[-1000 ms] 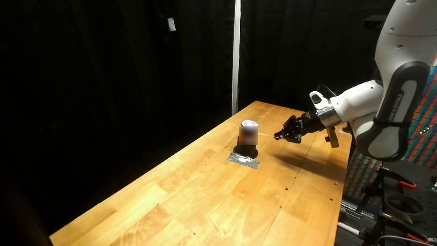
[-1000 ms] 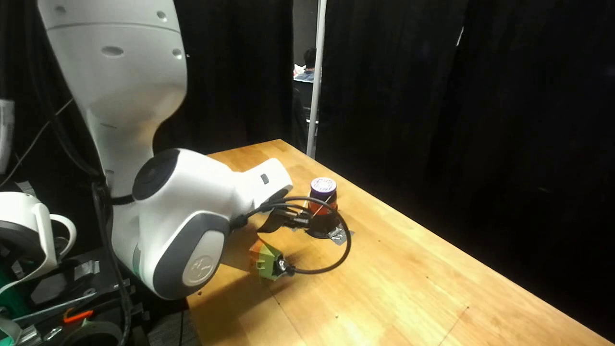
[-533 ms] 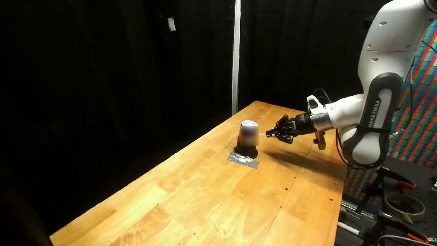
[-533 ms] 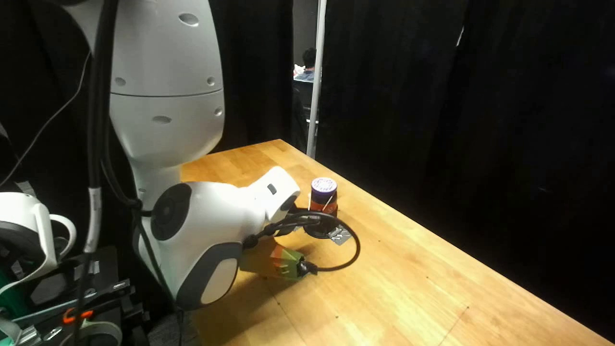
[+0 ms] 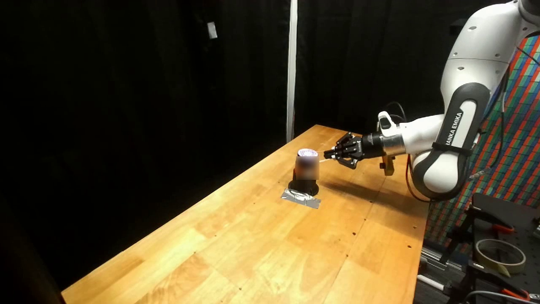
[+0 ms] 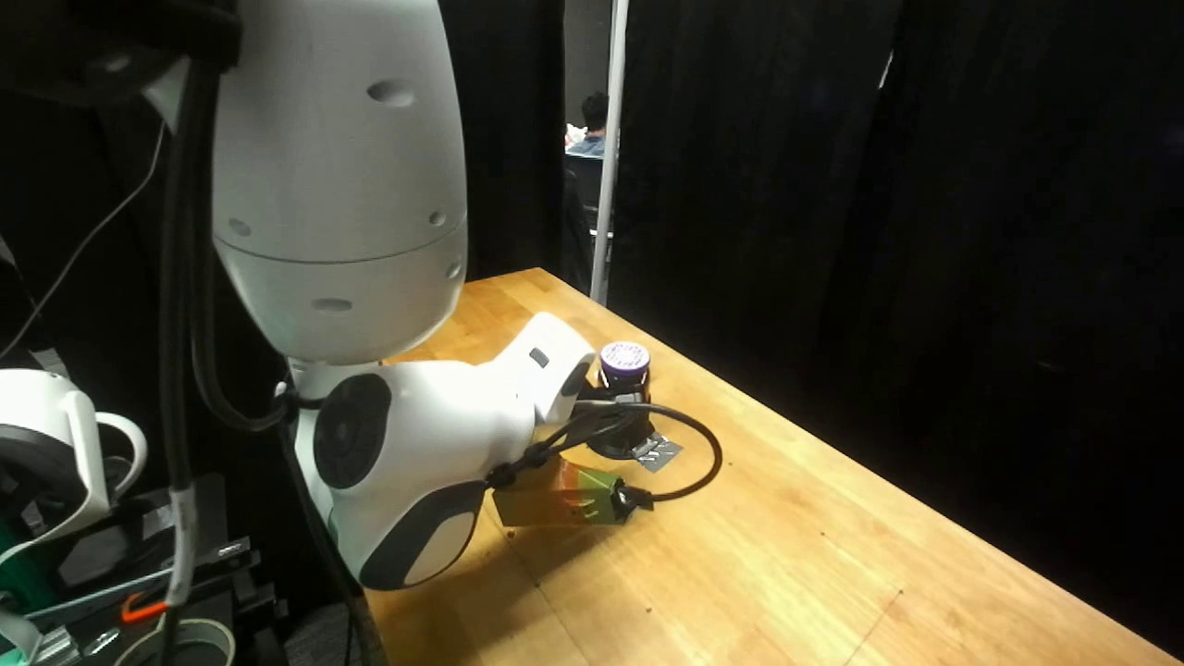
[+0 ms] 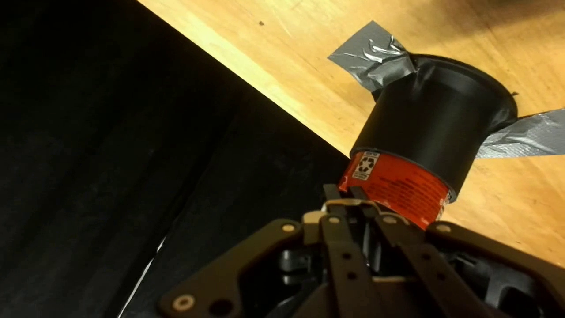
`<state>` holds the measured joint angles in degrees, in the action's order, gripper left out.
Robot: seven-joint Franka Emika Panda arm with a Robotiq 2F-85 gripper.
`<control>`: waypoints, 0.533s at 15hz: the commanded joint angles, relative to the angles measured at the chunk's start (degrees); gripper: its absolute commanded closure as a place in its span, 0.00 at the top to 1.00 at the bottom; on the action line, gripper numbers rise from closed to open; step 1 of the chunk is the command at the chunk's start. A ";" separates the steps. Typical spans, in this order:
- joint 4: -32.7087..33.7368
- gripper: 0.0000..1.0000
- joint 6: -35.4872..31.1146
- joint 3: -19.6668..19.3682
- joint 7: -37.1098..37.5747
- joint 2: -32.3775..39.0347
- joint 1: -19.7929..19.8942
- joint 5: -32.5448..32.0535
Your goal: Put the rubber bung around the neck of the brown bottle
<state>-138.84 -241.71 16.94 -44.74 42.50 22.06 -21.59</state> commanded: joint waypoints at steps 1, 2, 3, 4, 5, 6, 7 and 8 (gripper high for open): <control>0.19 0.12 0.06 9.06 -9.16 2.82 10.67 -2.26; -2.98 0.12 -7.82 2.77 -8.53 4.60 4.40 -2.98; -0.40 0.11 -0.20 12.79 -13.24 4.72 15.22 -4.48; -1.27 0.10 -0.29 13.28 -13.96 5.60 16.30 -5.90; -3.06 0.10 -5.22 9.43 -13.46 7.09 12.79 -7.13; -2.37 0.11 -2.08 14.89 -16.43 8.40 19.29 -9.05; -2.60 0.11 -0.01 18.07 -18.07 9.37 23.50 -11.02; -3.57 0.11 -3.91 14.48 -17.85 10.87 20.43 -12.41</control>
<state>-140.63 -241.27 29.75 -57.91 49.06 38.11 -29.74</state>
